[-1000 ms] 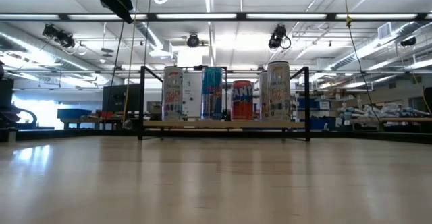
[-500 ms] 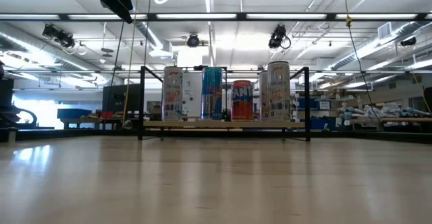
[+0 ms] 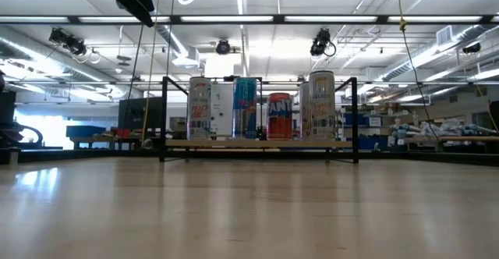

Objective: Place canned beverage on shelf
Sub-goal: Put the red soda can on the shelf aligned with the other red soda can

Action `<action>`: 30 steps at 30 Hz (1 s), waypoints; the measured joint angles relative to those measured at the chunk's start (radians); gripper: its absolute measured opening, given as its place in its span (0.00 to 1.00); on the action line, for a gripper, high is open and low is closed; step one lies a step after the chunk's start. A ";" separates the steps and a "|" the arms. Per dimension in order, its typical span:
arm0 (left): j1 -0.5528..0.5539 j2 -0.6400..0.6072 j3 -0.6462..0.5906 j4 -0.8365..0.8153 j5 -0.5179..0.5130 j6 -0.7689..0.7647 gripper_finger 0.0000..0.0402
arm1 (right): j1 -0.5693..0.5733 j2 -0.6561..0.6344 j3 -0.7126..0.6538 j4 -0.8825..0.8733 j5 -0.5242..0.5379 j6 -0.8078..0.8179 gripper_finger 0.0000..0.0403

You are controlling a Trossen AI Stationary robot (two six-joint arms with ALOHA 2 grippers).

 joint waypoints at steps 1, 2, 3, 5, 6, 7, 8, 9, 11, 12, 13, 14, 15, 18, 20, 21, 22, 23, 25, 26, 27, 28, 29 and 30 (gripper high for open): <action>0.000 0.000 0.000 0.000 0.000 -0.001 0.79 | 0.000 0.007 0.000 0.001 0.000 0.007 0.92; 0.000 0.000 0.000 0.000 0.000 -0.002 0.79 | 0.000 0.014 0.000 0.002 0.000 0.010 0.93; 0.000 0.000 0.000 0.000 0.000 -0.002 0.79 | 0.000 0.019 0.000 0.005 0.000 0.012 0.93; 0.000 0.000 0.000 0.001 0.000 -0.002 0.79 | -0.001 0.032 0.000 0.010 -0.001 0.013 0.93; 0.000 0.000 0.000 0.002 0.000 -0.002 0.79 | -0.003 0.040 0.000 0.010 -0.003 0.018 0.93; 0.000 0.000 0.000 0.002 0.000 -0.002 0.79 | -0.005 0.048 0.000 0.010 -0.005 0.024 0.92; 0.000 0.000 0.000 0.002 0.000 -0.002 0.79 | -0.005 0.053 0.000 0.010 -0.007 0.033 0.92; 0.000 0.000 0.000 0.003 0.000 -0.002 0.79 | -0.006 0.060 0.000 0.010 -0.009 0.037 0.92; 0.000 0.000 0.000 0.004 0.000 -0.002 0.79 | -0.010 0.070 0.000 0.011 -0.028 0.039 0.91; 0.000 0.000 0.000 0.005 0.000 -0.002 0.79 | -0.011 0.075 0.000 0.012 -0.037 0.043 0.90; 0.000 0.000 0.000 0.006 0.000 -0.002 0.79 | -0.013 0.080 0.000 0.014 -0.049 0.046 0.88; 0.000 0.000 0.000 0.007 0.000 -0.002 0.79 | -0.015 0.082 0.000 0.015 -0.062 0.047 0.86; 0.000 0.000 0.000 0.007 0.000 -0.002 0.79 | -0.019 0.083 0.000 0.018 -0.075 0.047 0.84; 0.000 0.000 0.000 0.008 0.000 -0.003 0.79 | -0.030 0.082 0.000 0.036 -0.083 0.058 0.76; 0.000 0.000 0.000 0.011 0.000 -0.003 0.79 | -0.037 0.082 0.000 0.049 -0.084 0.063 0.76; 0.000 0.000 0.000 0.013 0.000 -0.004 0.79 | -0.042 0.082 0.000 0.057 -0.086 0.064 0.76; 0.000 0.000 0.000 0.015 0.000 -0.008 0.79 | -0.048 0.081 0.000 0.066 -0.087 0.064 0.76; 0.000 0.000 0.000 0.017 0.000 -0.015 0.79 | -0.056 0.080 0.001 0.076 -0.092 0.064 0.76; 0.000 0.000 0.000 0.030 0.000 -0.018 0.79 | -0.076 0.082 0.015 0.083 -0.099 0.045 0.76; 0.000 0.000 0.000 0.033 0.000 -0.021 0.79 | -0.091 0.082 0.026 0.084 -0.103 0.030 0.76; 0.000 0.000 0.000 0.037 0.000 -0.021 0.79 | -0.108 0.082 0.038 0.082 -0.106 0.012 0.76; 0.000 0.000 0.000 0.044 0.000 -0.021 0.79 | -0.126 0.081 0.051 0.079 -0.108 -0.012 0.76; 0.000 0.000 0.000 0.047 0.000 -0.021 0.79 | -0.145 0.081 0.064 0.078 -0.108 -0.043 0.76; 0.000 0.000 0.000 0.048 0.000 -0.022 0.79 | -0.166 0.081 0.079 0.078 -0.107 -0.078 0.76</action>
